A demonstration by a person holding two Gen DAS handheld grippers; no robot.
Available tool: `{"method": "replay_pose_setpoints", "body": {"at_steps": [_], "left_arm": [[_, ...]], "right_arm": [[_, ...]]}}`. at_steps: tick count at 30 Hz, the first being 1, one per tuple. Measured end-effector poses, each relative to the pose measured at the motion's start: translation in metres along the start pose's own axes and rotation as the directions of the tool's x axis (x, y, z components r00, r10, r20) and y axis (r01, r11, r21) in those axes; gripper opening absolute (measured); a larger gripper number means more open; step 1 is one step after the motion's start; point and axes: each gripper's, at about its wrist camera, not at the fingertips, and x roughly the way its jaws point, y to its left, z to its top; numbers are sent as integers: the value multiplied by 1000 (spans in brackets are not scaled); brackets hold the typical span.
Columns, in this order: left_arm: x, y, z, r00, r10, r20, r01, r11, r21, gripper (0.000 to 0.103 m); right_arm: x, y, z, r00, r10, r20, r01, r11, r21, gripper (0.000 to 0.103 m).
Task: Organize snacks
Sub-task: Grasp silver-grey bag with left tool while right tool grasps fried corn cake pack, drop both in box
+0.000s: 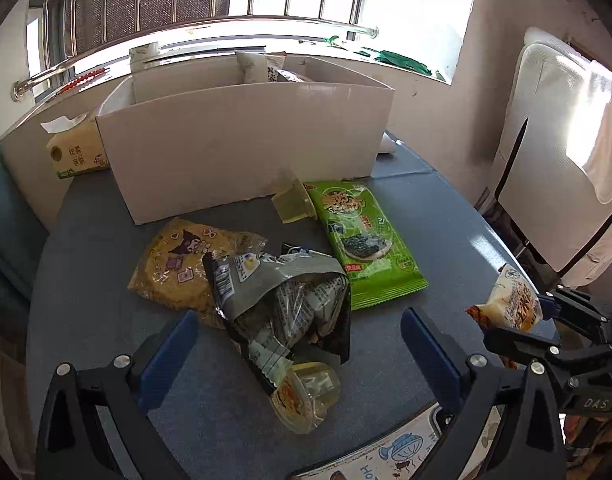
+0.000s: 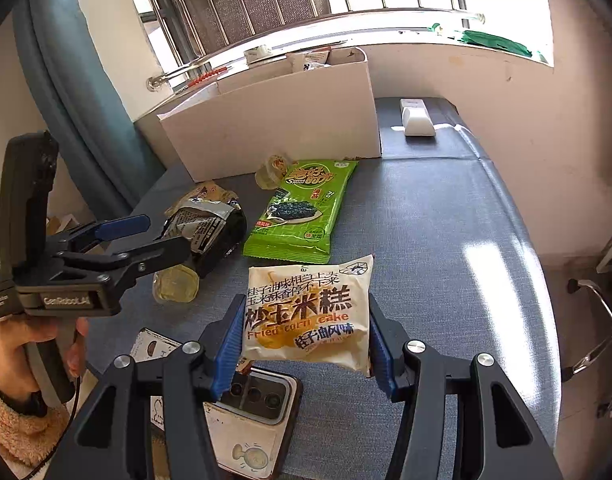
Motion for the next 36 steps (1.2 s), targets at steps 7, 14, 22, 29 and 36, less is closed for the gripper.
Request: {"method": "replay_pose_setpoints", "body": {"at_steps": [7,14,22,29,36], "left_arm": [[34,6,14,999,24,-36,-25,999,-28,81],[-29,17,0,989,-59,132,60,998,-6,74],[-88,67,42,940,-79,332,116,989,-94,73],[-75,107,133,915,-85,394,145,981,-125,73],[-15,131,214,941,-100,322,166,969,-182,74]], "right_arm": [[-3,-1,-4,1000,9,4,-9,1000,-2,60],[-5,-1,0,998,53,24,-53,998,18,60],[3,12,62,985,160,70,-161,987,16,60],[25,34,181,971,192,145,-191,981,-24,60],[94,42,266,988,146,52,-145,989,-21,61]]}}
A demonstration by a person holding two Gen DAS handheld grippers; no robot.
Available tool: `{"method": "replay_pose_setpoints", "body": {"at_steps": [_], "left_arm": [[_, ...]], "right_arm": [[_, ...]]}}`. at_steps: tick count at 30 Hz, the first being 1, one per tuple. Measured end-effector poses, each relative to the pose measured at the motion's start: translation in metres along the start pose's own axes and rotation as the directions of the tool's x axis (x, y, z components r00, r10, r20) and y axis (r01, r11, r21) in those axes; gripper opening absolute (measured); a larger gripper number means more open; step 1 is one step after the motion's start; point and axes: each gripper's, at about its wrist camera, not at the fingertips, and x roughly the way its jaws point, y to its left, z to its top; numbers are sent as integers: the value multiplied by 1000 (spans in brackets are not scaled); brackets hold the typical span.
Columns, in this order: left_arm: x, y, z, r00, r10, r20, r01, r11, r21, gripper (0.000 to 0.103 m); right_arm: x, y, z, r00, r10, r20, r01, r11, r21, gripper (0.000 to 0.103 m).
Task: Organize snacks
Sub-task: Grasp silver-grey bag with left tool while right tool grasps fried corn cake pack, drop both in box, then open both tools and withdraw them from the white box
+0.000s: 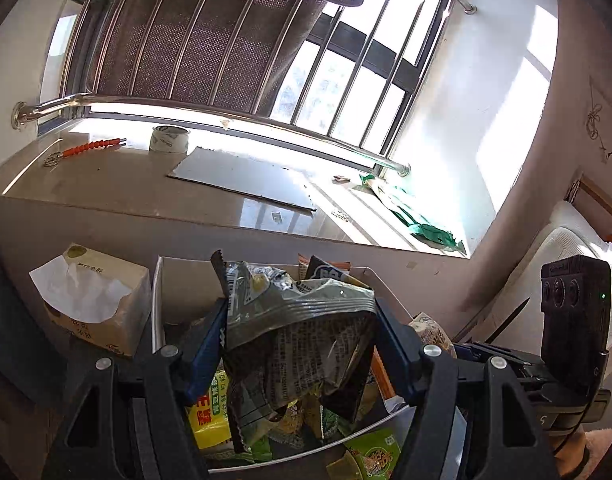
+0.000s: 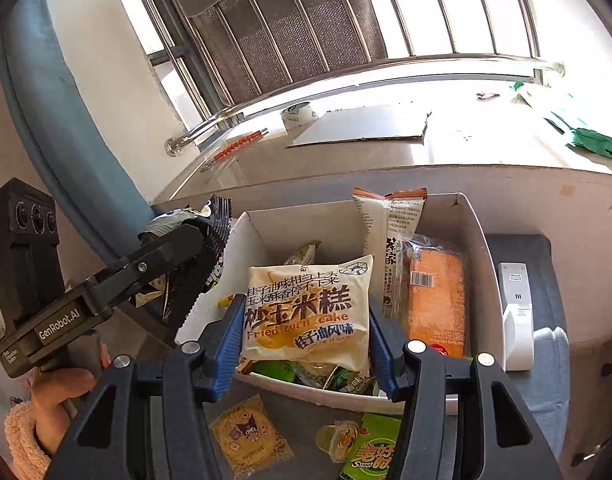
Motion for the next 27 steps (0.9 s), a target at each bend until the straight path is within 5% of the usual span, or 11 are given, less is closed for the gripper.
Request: {"method": "replay_pose_setpoints", "body": {"at_steps": [2,4,12,18,24,27], "left_arm": [[13,9,10,1000,27,-13,-27,999,-20,79],[27,22,15,997,40,-62,-44,997,-65,103],[6,34,3,995,72,-70,-75,996,-46,103],[-51,22,-15,999,37,-7,-37,999,-7,103],[-116,-10,-71,999,3,42,-7,995,102,103],[-142,-19,-110,997,-19,80,10,994,107,103]], "right_arm": [[16,-4,7,999,-28,-32,28,1000,8,71],[29,-10,10,997,-29,-73,32,999,36,103],[-3,-9,-1,998,-63,13,63,998,17,103],[-49,13,-24,997,-17,73,20,999,-44,103],[-104,35,-85,991,63,117,-45,987,-156,103],[-113,37,-122,997,28,74,-16,986,-167,103]]}}
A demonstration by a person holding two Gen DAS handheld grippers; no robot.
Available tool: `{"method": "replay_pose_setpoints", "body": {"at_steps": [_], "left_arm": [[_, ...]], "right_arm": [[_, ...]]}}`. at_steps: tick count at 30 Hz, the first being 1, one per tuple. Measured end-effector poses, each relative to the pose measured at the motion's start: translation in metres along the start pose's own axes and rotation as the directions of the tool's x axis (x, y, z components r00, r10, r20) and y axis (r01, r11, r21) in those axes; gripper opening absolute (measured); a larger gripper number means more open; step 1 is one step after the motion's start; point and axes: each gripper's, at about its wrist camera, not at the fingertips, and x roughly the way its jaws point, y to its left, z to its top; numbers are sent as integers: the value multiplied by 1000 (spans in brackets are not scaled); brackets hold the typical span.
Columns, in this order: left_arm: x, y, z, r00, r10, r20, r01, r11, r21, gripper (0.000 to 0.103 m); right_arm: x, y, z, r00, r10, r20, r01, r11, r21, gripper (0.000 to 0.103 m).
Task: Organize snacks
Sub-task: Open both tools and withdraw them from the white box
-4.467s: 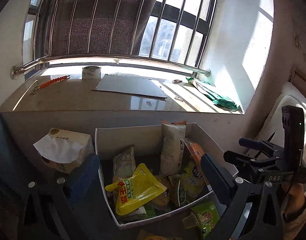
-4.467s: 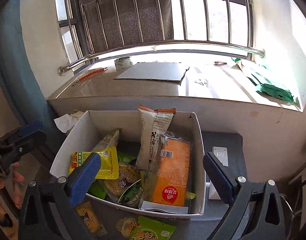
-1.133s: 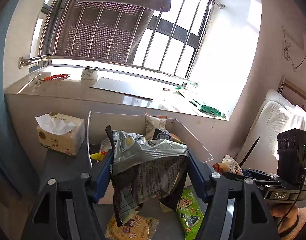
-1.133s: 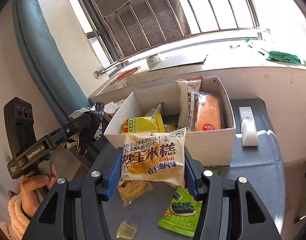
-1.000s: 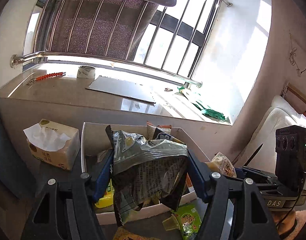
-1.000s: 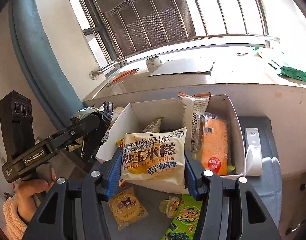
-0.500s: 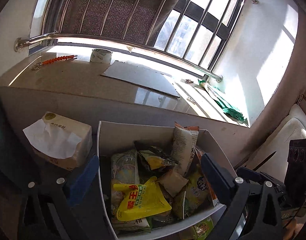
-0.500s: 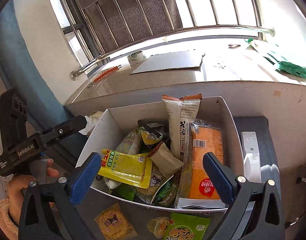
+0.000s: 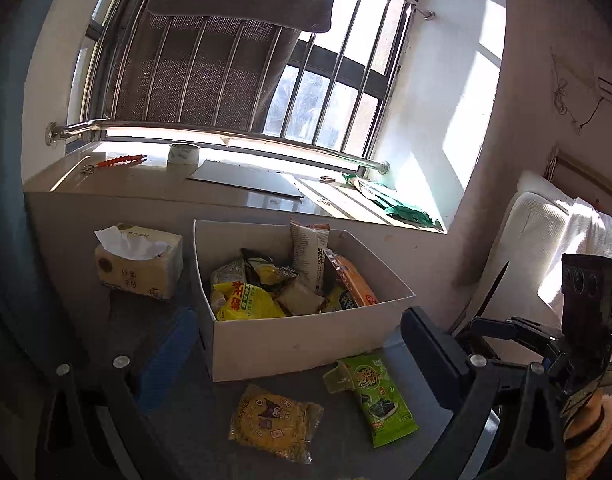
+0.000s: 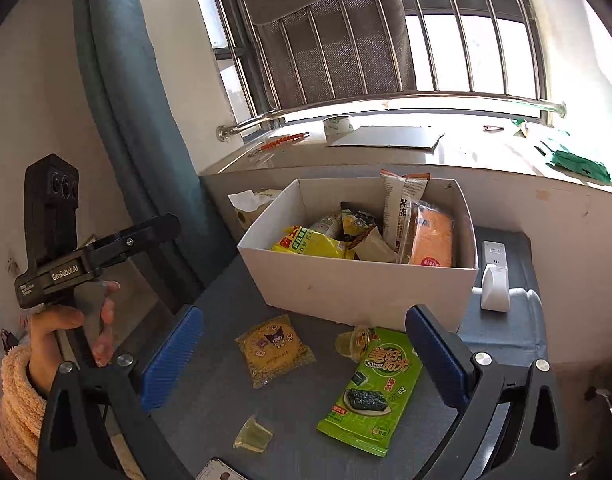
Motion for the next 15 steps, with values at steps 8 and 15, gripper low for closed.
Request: {"method": "replay_pose_setpoints", "body": {"at_steps": [8,15], "left_arm": [[-17,-26,-93,995,1,-102,-5,999,-37,103],[-19,-39,-135,990,18,-141,-26,998,-61,103]], "right_arm": [[-20,-8,-95,999,-37,-33,41,990,135,103],[-26,-10,-129,994,-88,-61,96,985,144,103]]}}
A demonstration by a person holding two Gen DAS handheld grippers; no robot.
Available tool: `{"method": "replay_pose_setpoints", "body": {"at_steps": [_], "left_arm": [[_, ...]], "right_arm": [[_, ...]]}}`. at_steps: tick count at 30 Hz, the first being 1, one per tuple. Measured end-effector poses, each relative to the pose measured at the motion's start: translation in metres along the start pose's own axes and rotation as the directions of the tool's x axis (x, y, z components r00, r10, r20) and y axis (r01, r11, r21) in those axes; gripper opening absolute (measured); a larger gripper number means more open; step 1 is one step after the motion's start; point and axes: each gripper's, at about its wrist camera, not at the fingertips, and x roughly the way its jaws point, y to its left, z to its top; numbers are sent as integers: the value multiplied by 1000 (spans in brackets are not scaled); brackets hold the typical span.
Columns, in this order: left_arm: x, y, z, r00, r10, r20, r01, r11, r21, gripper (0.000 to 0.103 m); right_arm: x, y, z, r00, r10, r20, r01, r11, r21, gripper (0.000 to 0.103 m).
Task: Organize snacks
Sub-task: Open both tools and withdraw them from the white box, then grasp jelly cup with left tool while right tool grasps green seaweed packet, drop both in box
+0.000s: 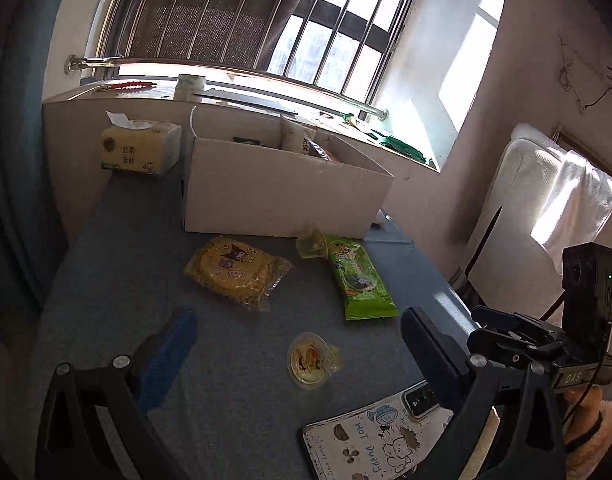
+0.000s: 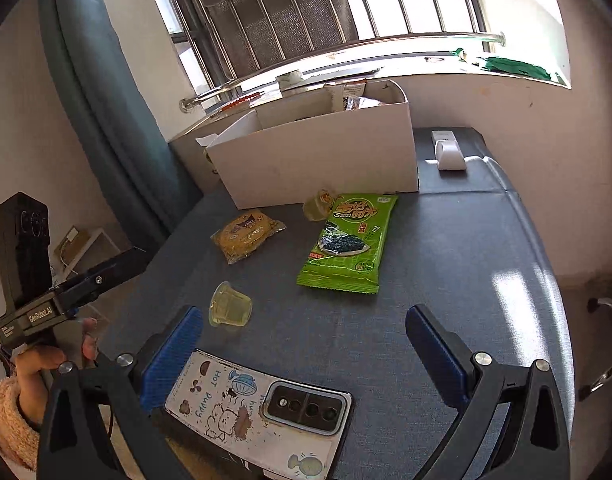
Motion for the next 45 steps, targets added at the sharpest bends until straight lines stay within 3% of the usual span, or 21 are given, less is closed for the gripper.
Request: {"method": "replay_pose_setpoints", "body": {"at_steps": [5,9,15,23,31,33,35,36,41,45], "left_arm": [[7,1,-16,999,28,-44,-28,1000,2,103],[11,7,-23,997,40,-64,-42,999,-25,103],[13,16,-28,997,30,-75,-33,998,-45,103],[16,25,-36,994,18,-110,-25,997,-67,103],[15,28,-38,993,22,-118,-30,997,-70,103],[18,28,-38,992,20,-127,-29,997,-68,103],[22,28,-38,990,22,-137,-31,997,-66,103],[24,27,-38,990,21,-142,-30,998,-62,103],[26,23,-32,990,28,-139,-34,999,-36,103],[31,21,-22,990,36,-139,-39,999,-15,103]], "right_arm": [[12,-6,-10,999,-10,-47,11,1000,19,103],[36,-8,-12,986,-82,-142,83,997,0,103],[63,-8,10,982,-114,-149,113,994,-13,103],[123,-2,53,956,-223,-191,210,974,-87,103],[169,-6,61,914,-292,-281,262,955,-140,103],[168,-5,59,918,-295,-266,266,954,-141,99],[161,-6,56,926,-301,-228,276,952,-135,85],[157,-6,54,931,-293,-215,269,954,-134,73],[135,-18,42,943,-238,-232,221,970,-96,71],[100,-27,29,962,-199,-187,194,980,-42,71]]}}
